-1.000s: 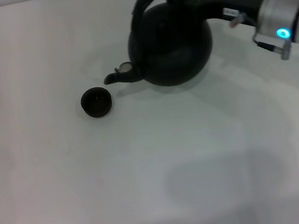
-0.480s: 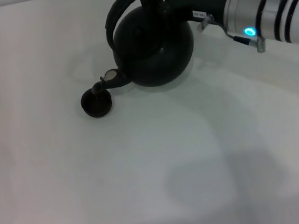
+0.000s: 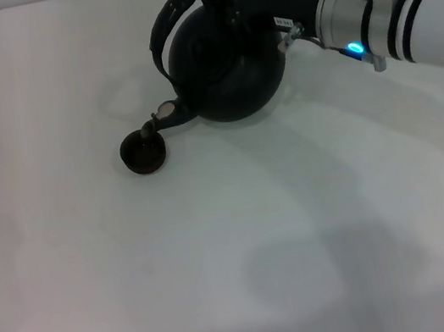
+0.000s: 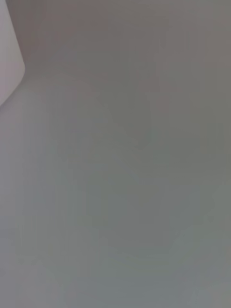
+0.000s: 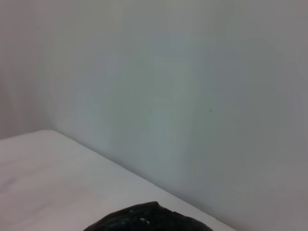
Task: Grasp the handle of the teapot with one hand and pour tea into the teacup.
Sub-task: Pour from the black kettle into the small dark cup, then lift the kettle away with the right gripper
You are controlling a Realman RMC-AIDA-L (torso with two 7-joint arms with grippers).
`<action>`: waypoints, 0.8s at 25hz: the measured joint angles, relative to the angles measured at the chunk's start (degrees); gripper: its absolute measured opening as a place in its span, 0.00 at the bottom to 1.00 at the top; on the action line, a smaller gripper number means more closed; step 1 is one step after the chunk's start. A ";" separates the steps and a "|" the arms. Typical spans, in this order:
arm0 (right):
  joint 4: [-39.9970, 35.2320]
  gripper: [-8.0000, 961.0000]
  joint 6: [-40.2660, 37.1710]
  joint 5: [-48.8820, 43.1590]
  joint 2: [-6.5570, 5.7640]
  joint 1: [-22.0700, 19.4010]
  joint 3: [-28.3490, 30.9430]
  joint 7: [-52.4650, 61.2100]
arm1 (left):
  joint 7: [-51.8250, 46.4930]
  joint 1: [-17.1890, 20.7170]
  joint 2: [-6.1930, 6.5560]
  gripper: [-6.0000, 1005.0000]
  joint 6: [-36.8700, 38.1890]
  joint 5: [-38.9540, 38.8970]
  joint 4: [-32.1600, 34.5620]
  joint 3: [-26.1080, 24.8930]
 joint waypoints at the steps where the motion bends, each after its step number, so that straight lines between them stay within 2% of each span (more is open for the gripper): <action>1: -0.20 0.25 0.07 -0.61 -0.01 0.00 -0.03 -0.01 | 0.00 0.00 0.00 0.87 0.00 0.00 0.00 0.00; 8: -1.75 0.24 0.72 -3.83 -0.01 -0.08 -1.29 -0.29 | 0.00 -0.01 0.00 0.87 -0.01 0.00 -0.06 0.00; 20: -4.48 0.23 4.68 -4.14 0.06 -0.24 -3.99 -5.52 | -0.02 0.07 0.00 0.87 -0.01 0.00 -0.01 -0.04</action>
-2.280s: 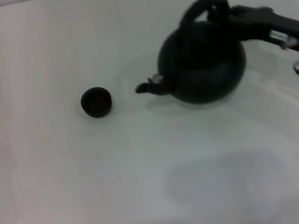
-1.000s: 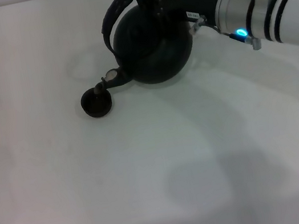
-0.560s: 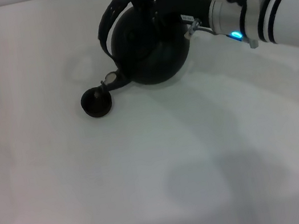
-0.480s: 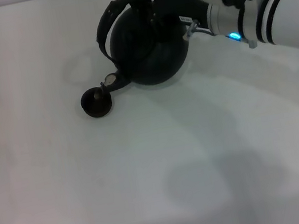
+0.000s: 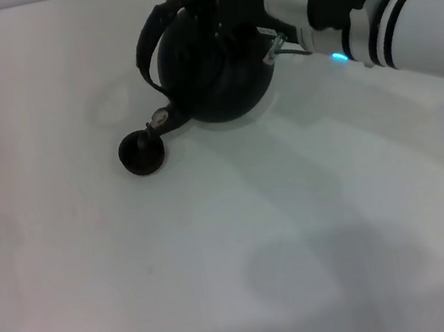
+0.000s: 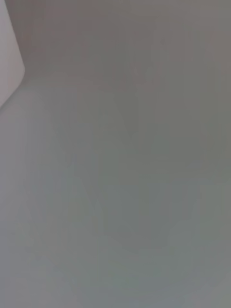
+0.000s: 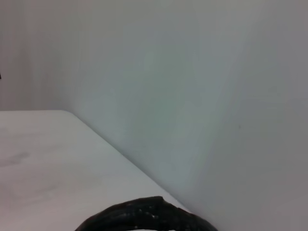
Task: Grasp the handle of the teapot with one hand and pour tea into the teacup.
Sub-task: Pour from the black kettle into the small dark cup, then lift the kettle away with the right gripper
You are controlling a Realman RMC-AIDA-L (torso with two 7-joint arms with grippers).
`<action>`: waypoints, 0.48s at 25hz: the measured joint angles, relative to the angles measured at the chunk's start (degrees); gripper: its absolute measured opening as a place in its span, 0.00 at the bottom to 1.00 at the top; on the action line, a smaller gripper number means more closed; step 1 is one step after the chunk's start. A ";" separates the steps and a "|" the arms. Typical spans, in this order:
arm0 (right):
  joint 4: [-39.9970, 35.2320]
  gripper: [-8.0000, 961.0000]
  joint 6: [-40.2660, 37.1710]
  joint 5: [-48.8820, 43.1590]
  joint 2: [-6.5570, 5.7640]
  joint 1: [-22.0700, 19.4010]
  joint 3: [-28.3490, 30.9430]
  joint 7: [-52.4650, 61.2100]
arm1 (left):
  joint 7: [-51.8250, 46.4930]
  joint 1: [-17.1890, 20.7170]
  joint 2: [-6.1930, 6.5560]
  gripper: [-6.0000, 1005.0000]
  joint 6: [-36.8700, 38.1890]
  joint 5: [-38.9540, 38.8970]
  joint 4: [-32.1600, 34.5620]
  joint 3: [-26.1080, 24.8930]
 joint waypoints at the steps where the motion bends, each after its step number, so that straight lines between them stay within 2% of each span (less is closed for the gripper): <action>1: -0.28 0.23 0.09 -0.01 0.01 -0.07 -0.07 -0.35 | 0.00 0.01 0.00 0.87 0.00 0.00 0.00 -0.23; 12: -2.00 0.22 0.20 -0.03 0.02 -0.30 -0.66 -3.14 | 0.01 0.01 0.00 0.87 0.00 0.00 -0.06 -1.28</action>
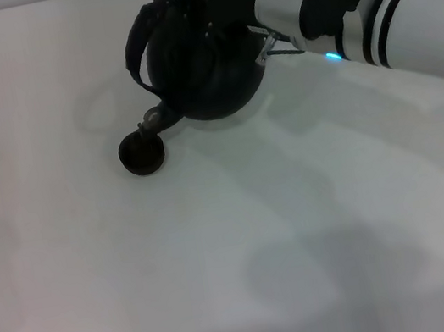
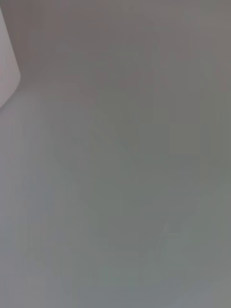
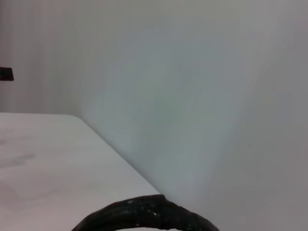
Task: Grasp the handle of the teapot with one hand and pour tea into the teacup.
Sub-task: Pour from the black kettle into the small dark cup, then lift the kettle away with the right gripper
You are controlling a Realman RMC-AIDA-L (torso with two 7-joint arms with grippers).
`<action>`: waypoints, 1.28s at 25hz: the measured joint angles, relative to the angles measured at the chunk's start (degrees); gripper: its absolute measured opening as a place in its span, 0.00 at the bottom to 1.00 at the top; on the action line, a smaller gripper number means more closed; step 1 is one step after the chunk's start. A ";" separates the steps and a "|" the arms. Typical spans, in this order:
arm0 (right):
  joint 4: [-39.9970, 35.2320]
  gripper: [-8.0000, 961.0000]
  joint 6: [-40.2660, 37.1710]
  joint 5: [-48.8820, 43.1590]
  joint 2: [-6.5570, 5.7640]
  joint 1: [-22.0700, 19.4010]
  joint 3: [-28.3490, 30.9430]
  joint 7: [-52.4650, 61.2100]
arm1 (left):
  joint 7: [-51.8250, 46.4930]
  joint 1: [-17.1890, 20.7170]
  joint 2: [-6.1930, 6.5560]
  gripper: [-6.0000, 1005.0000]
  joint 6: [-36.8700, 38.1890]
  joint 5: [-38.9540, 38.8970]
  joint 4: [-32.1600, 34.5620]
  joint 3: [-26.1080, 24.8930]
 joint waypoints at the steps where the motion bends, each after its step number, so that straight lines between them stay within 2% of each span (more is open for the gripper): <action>1: -0.14 0.22 0.00 0.00 0.00 -0.05 -0.02 -0.23 | 0.00 0.00 0.00 0.87 0.00 0.00 0.02 0.00; 32: -0.93 0.20 2.93 0.13 0.00 -0.13 -1.70 -3.05 | 0.00 0.00 0.00 0.87 0.00 0.00 0.25 0.00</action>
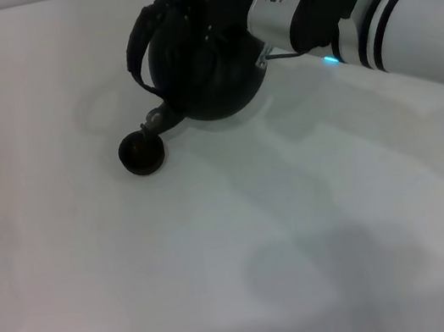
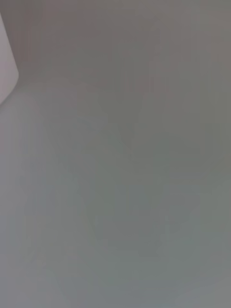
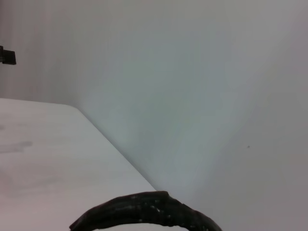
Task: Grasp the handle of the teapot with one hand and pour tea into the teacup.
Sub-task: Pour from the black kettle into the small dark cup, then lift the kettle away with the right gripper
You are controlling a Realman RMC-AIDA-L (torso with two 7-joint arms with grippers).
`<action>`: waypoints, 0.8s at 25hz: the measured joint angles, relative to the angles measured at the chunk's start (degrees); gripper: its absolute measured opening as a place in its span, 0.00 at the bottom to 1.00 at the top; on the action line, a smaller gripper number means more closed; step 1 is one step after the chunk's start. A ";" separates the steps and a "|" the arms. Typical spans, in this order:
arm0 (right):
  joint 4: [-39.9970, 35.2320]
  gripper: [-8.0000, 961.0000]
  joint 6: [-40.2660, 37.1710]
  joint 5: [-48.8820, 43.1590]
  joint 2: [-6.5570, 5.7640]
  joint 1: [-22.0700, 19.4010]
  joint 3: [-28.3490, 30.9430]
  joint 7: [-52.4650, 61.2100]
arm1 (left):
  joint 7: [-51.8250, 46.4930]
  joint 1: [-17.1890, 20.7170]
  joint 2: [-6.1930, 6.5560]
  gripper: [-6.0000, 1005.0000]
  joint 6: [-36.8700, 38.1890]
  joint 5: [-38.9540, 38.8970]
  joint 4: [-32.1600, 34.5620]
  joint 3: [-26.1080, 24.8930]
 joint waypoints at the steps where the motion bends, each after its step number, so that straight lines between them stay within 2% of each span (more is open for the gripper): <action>1: 0.00 0.20 0.00 0.00 0.00 -0.02 -0.04 0.00 | 0.00 0.00 0.00 0.87 0.00 0.00 0.00 0.00; 20: 0.27 0.20 0.08 2.06 0.00 -0.51 -0.11 0.40 | 0.00 0.07 -0.01 0.87 0.00 0.00 -0.25 0.00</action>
